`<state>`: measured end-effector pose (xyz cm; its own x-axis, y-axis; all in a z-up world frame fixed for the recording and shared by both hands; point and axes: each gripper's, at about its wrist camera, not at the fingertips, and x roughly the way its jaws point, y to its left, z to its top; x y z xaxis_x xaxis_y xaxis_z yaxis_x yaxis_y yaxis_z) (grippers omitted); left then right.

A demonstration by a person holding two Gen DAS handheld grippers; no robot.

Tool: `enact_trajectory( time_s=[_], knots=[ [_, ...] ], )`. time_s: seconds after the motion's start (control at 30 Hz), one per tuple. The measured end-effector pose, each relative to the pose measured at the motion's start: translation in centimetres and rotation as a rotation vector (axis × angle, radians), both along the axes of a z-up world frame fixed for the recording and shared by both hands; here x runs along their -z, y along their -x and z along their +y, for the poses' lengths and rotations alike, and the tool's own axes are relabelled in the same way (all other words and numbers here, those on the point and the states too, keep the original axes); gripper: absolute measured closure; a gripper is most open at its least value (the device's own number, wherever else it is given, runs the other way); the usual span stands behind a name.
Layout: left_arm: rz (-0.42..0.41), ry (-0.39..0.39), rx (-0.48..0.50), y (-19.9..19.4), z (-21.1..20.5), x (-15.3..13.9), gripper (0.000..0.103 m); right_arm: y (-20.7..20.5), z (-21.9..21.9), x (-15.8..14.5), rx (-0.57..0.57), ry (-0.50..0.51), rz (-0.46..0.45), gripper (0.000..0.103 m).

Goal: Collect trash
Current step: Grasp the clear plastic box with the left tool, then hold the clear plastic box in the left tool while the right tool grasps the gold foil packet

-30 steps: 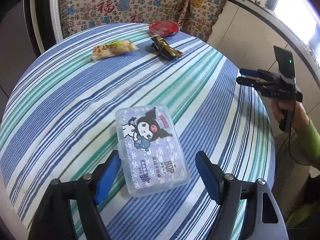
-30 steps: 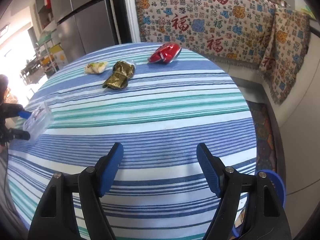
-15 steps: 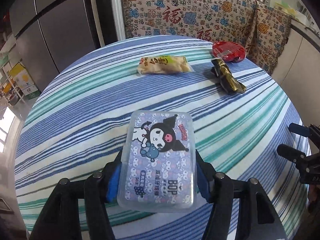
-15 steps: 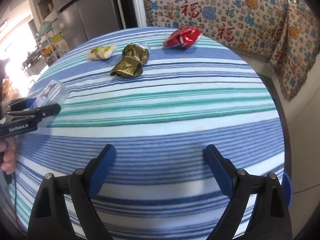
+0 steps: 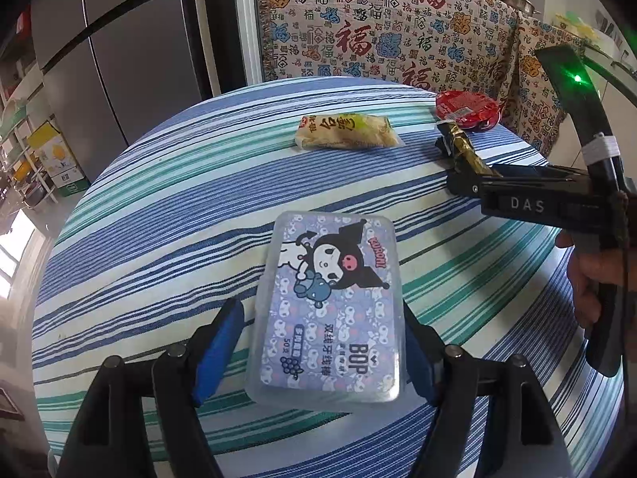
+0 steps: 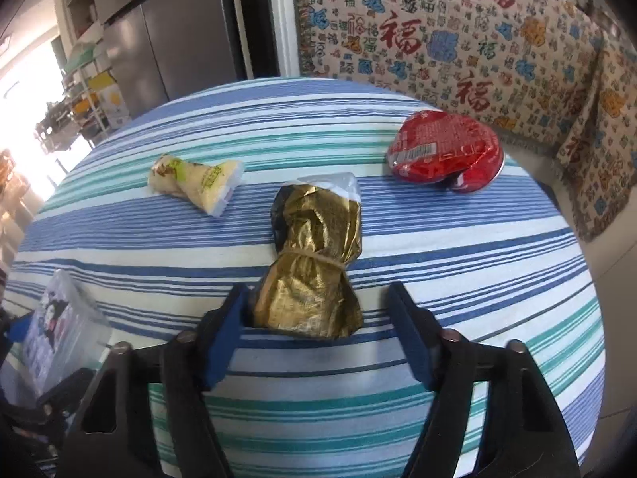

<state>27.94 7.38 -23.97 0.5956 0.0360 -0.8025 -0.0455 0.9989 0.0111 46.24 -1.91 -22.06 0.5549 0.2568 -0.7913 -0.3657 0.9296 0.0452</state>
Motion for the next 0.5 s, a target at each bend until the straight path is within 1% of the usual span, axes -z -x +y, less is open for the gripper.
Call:
enact_trajectory(
  time_s=[0.03, 0.07, 0.1, 0.2, 0.3, 0.37, 0.4, 0.43, 0.47, 0.5],
  knots=[
    [0.001, -0.001, -0.005, 0.1, 0.0, 0.0, 0.026, 0.4, -0.2, -0.1, 0.001, -0.016, -0.004, 0.051],
    [0.003, -0.001, -0.011, 0.3, 0.0, 0.0, 0.025, 0.8, -0.6, -0.1, 0.004, -0.021, -0.002, 0.055],
    [0.004, 0.001, -0.019, 0.5, 0.0, 0.1, 0.024, 1.3, -0.9, -0.1, 0.001, -0.019, -0.003, 0.061],
    [0.012, 0.001, -0.035, 1.1, 0.1, 0.1, 0.020, 4.3, -1.7, -0.2, -0.028, -0.036, 0.012, 0.063],
    [0.012, -0.002, -0.066, 1.7, 0.1, 0.2, 0.012, 8.6, -1.7, -0.3, -0.075, -0.010, -0.011, 0.063],
    [0.014, -0.001, -0.076, 1.7, 0.1, 0.3, 0.010, 11.0, -2.0, -0.3, -0.087, -0.029, -0.016, 0.062],
    [0.015, 0.002, -0.081, 1.7, 0.3, 0.3, 0.008, 11.9, -2.0, -0.3, -0.088, -0.029, -0.018, 0.058],
    [0.016, 0.002, -0.082, 1.7, 0.3, 0.4, 0.008, 12.3, -2.1, -0.2, -0.088, -0.028, -0.016, 0.050],
    [0.017, 0.001, -0.082, 1.6, 0.3, 0.4, 0.007, 12.6, -2.1, -0.2, -0.085, -0.031, -0.011, 0.043],
    [0.018, 0.002, -0.080, 1.6, 0.3, 0.4, 0.006, 12.8, -2.0, -0.1, -0.082, -0.033, -0.005, 0.027]
  ],
)
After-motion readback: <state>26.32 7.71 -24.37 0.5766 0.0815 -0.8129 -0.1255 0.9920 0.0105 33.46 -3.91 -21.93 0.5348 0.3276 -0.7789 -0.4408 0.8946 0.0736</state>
